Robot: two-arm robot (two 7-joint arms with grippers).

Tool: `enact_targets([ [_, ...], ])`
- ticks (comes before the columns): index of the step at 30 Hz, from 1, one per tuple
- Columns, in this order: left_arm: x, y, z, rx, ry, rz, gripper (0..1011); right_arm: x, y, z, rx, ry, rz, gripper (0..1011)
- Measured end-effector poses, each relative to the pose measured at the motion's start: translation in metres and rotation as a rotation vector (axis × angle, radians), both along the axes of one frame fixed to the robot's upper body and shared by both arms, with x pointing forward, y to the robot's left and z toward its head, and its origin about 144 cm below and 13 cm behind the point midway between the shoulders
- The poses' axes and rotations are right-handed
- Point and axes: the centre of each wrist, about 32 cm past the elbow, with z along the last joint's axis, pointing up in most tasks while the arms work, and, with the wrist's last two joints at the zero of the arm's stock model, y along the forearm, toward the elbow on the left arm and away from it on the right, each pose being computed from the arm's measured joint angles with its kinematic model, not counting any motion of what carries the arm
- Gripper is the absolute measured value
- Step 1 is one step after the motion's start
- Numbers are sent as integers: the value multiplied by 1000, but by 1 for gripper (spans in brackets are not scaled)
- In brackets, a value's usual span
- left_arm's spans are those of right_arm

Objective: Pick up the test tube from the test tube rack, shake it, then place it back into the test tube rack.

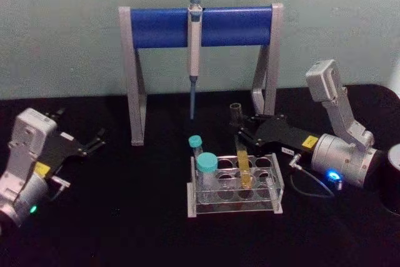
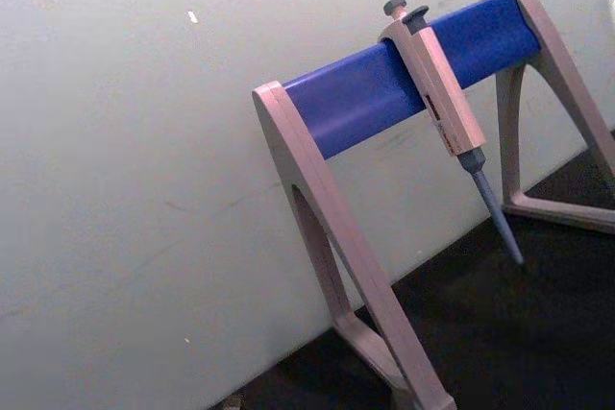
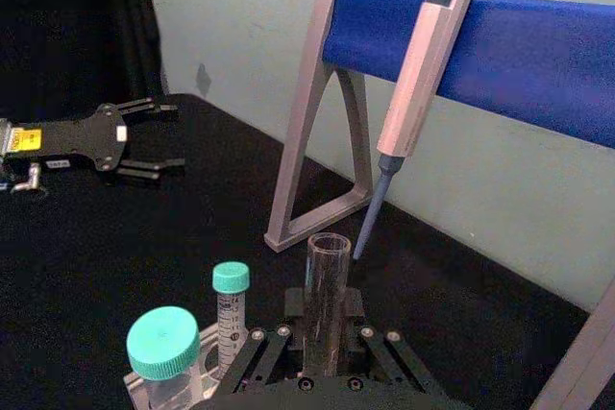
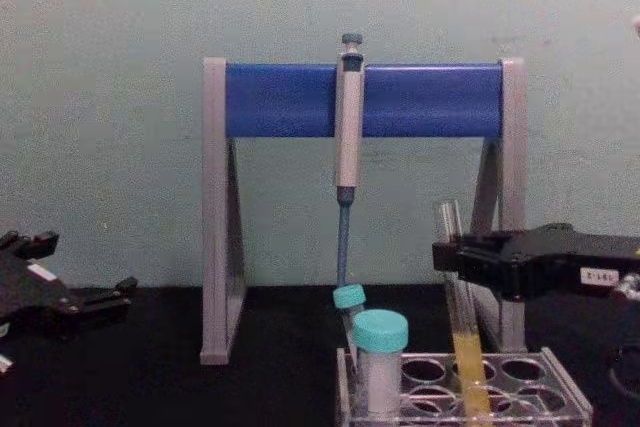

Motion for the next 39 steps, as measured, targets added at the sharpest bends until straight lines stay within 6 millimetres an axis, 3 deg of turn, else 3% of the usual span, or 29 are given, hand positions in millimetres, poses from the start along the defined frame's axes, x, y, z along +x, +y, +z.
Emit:
enact_targets([
  [39, 0, 0, 0, 0, 0, 0, 1001, -10, -6, 16, 82, -135, -2, 233],
])
